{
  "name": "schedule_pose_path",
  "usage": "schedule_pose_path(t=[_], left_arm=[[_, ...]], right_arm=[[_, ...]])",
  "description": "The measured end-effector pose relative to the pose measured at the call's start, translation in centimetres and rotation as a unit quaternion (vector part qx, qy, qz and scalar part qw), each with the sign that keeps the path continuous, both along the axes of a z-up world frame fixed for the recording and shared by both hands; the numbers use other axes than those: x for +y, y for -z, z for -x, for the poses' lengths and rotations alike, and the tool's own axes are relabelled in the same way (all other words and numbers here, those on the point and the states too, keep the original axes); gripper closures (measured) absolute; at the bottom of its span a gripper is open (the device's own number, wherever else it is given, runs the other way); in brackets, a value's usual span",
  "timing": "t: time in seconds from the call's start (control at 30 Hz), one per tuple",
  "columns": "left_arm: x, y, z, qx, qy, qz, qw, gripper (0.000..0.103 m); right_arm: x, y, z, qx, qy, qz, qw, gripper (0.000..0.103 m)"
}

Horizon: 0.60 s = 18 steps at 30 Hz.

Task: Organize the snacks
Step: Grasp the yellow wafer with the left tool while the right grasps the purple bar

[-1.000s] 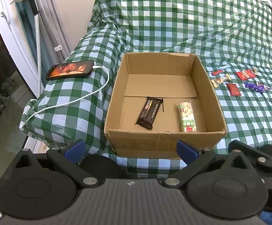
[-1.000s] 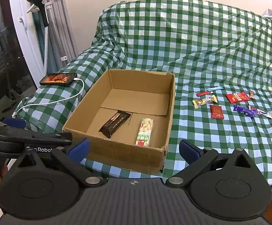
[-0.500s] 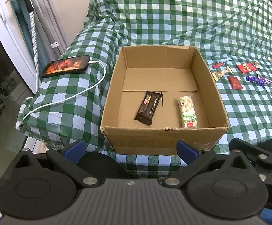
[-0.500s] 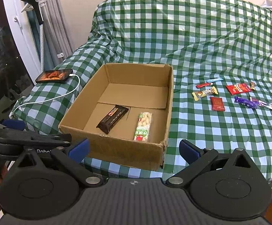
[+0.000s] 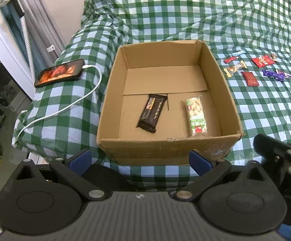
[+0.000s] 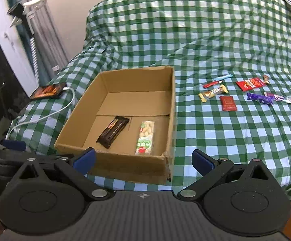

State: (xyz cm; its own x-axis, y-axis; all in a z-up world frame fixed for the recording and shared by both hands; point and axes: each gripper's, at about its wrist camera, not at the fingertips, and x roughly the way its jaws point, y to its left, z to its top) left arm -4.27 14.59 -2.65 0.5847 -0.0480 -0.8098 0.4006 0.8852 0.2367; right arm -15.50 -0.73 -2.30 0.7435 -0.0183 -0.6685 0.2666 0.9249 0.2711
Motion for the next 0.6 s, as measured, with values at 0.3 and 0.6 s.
schedule_pose_path(t=[0.3, 0.6], left_arm=[[-7.9, -0.4, -1.8, 0.029, 0.049, 0.001, 0.9984, 0.000], [-19.5, 0.5, -5.0, 0.073, 0.111, 0.014, 0.9910, 0.000]], right_arm=[[-6.9, 0.2, 1.4, -0.025, 0.089, 0.008, 0.996, 0.001], [-17.4, 1.9, 3.1, -0.024, 0.190, 0.041, 0.981, 0.001]])
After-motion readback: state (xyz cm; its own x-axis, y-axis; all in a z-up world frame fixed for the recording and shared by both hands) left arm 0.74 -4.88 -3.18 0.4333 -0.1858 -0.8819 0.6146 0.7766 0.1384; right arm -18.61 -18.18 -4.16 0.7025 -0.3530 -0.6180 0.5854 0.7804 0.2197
